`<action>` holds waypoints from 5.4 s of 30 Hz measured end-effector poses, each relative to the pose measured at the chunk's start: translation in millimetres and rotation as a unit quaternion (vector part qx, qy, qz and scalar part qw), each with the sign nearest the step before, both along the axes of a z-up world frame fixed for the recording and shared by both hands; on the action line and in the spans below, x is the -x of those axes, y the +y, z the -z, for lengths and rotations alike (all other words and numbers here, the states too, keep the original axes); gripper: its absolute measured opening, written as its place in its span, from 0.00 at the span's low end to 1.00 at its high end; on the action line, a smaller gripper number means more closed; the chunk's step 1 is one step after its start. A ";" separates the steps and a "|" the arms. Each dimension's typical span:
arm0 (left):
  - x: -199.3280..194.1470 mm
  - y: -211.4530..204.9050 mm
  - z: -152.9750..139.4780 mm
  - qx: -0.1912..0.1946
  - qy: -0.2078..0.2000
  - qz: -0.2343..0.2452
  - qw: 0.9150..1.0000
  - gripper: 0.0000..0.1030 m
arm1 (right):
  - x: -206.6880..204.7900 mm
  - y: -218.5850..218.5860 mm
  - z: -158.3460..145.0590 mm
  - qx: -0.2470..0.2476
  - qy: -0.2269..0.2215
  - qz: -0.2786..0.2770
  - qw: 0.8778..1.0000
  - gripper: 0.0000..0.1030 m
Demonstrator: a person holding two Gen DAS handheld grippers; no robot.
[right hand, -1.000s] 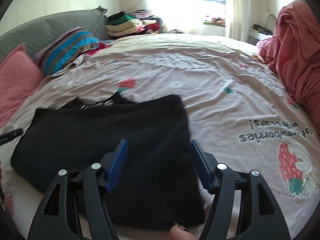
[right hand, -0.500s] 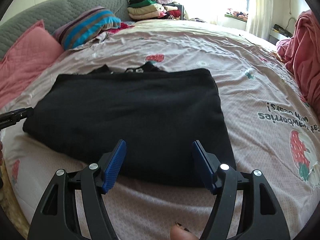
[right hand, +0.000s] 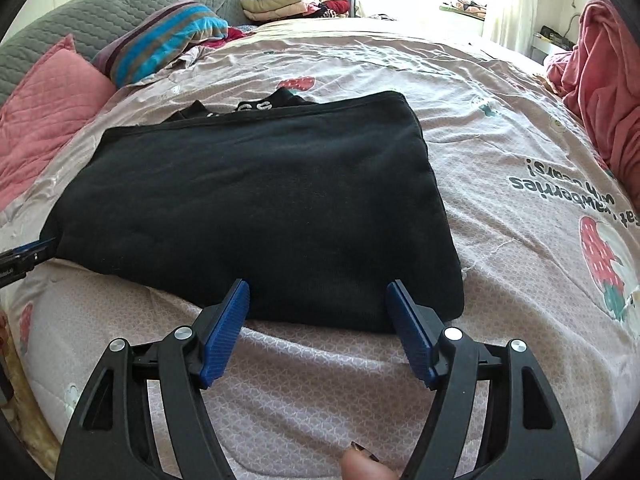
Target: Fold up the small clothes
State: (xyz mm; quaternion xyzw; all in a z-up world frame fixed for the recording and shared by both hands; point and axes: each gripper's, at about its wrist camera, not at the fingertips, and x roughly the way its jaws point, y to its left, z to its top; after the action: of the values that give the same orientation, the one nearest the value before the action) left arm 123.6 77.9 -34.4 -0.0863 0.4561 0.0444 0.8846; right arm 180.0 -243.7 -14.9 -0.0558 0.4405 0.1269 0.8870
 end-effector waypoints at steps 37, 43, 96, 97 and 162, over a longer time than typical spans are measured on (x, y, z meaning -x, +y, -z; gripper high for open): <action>31.4 -29.1 -44.7 0.004 -0.040 0.021 0.999 0.91 | 33.2 -24.1 -46.3 -0.037 -0.064 0.011 0.997 0.96; 35.5 -31.9 -48.3 0.002 -0.044 0.025 0.999 0.91 | 36.7 -24.0 -52.1 -0.038 -0.069 0.011 0.997 0.96; 75.9 80.9 -59.8 0.034 -0.082 -0.110 0.990 0.91 | 65.0 166.5 -63.6 -0.004 -0.083 -0.186 0.979 0.96; 75.0 82.7 -59.3 0.033 -0.081 -0.111 0.990 0.91 | 65.2 170.3 -62.0 -0.003 -0.082 -0.189 0.979 0.96; -115.6 116.8 -13.5 0.119 0.024 -0.069 0.990 0.91 | 19.5 274.7 4.9 0.144 -0.194 -0.261 0.935 0.59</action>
State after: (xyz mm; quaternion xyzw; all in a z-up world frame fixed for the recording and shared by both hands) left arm 239.2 194.7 -20.9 -0.2210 0.4719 0.0532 0.8518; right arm 160.6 31.0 -19.8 -0.3192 0.2436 0.2755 0.8734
